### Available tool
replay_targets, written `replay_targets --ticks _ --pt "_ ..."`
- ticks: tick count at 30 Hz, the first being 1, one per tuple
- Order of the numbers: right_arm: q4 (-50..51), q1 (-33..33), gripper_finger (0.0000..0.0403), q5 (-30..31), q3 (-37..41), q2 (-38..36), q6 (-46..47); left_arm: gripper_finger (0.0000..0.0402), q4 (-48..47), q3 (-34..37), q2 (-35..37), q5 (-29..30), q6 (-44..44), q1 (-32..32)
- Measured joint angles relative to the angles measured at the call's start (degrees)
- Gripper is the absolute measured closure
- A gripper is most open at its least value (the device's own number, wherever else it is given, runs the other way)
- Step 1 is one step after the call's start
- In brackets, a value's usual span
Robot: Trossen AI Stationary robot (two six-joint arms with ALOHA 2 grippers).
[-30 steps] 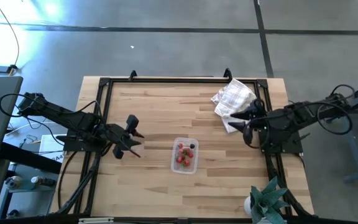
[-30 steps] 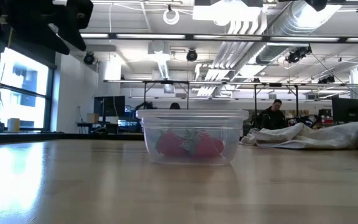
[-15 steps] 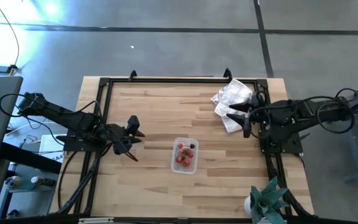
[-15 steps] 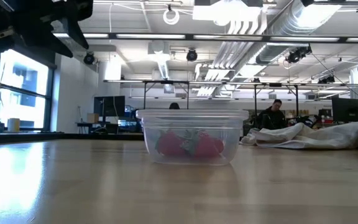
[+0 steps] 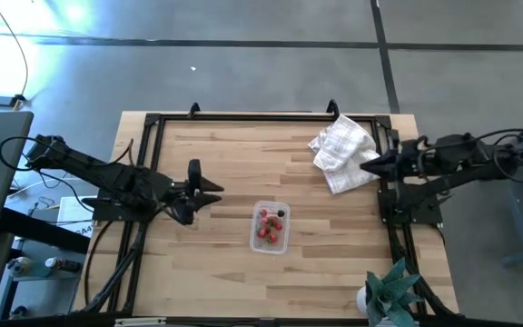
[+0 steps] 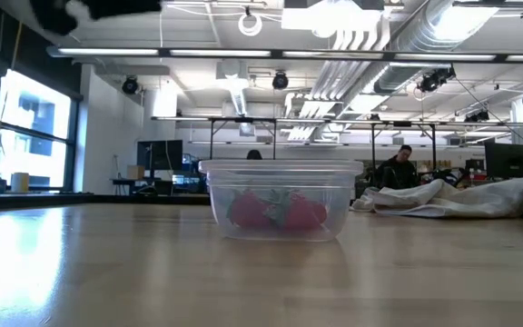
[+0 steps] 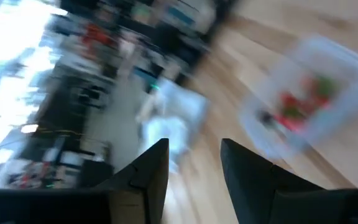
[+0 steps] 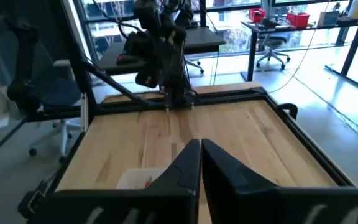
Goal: Pick and placing Produce into tupperware
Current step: Return to Home Position
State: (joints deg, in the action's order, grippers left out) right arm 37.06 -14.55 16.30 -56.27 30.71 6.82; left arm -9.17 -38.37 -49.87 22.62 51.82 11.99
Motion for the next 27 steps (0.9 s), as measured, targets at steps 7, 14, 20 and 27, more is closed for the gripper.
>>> replay_targets --ticks 7,14,20,27 --pt "2.77 0.00 0.0401 -0.23 0.00 -6.00 1.72 0.0266 26.90 -0.03 1.59 1.61 -17.69 -0.60" --pt "8.29 -0.01 0.0402 0.19 -0.02 -9.33 1.96 0.0266 28.08 -0.11 7.14 -23.81 -37.07 -5.70" --pt "9.58 -0.02 0.0402 0.19 -0.01 -9.87 0.61 0.0266 22.61 -0.04 9.55 -42.28 -32.19 -9.48" --pt "10.85 -0.02 0.0403 -0.93 -0.01 -9.87 0.19 0.0266 9.92 -0.04 17.63 -33.89 -30.85 -16.02"
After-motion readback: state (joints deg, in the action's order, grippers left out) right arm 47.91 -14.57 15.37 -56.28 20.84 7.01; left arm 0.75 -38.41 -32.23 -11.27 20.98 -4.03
